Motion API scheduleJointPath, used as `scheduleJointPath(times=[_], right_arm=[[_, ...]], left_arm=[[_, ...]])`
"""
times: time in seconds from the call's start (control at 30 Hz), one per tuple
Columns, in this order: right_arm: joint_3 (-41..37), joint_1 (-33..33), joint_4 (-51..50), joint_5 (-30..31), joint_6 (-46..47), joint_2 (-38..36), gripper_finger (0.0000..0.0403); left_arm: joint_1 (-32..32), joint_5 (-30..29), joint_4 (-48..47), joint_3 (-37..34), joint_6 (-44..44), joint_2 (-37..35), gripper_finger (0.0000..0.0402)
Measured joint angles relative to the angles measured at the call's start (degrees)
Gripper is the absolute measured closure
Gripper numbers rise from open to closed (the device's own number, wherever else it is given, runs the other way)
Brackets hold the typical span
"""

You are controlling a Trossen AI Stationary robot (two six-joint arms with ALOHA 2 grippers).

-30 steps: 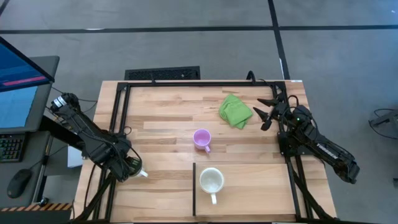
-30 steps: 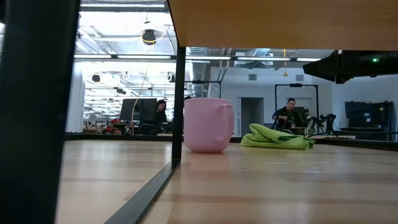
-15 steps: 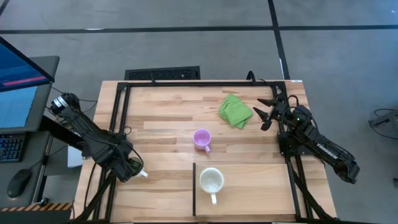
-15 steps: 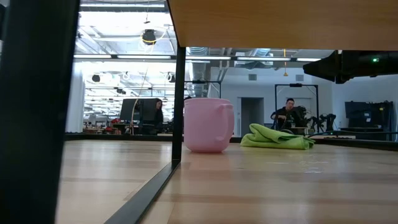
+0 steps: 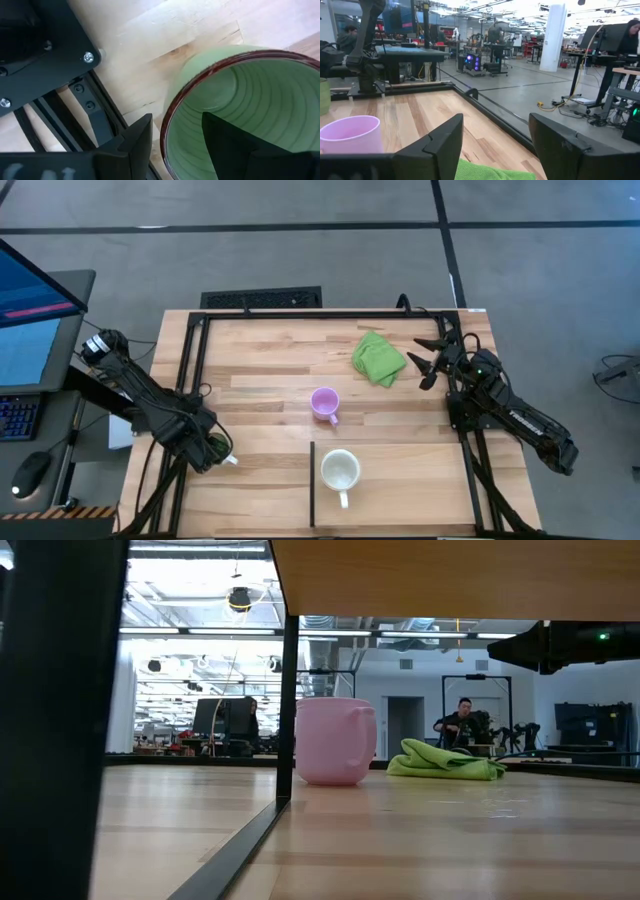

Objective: Stack small to large cups/mugs on shelf
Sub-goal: Put the green mug on the shelf

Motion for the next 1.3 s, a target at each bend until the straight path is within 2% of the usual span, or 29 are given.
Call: scheduleJointPath(times=[0.2,0.97,1.2,1.3], right_arm=[[0.0,0.0,0.0,0.0,0.0,0.0,0.0154],[0.0,0.0,0.0,0.0,0.0,0.0,0.0154],[0.0,0.0,0.0,0.0,0.0,0.0,0.0154],[0.0,0.0,0.0,0.0,0.0,0.0,0.0154]], left_arm=[[0.0,-1.5,0.5,0.0,2.6,0.0,0.0237],[0.0,-2.9,0.5,0.0,2.6,0.0,0.0237],[0.0,-3.3,0.5,0.0,11.8,0.0,0.0237],[0.0,-5.6,0.5,0.0,15.5,0.0,0.0237]])
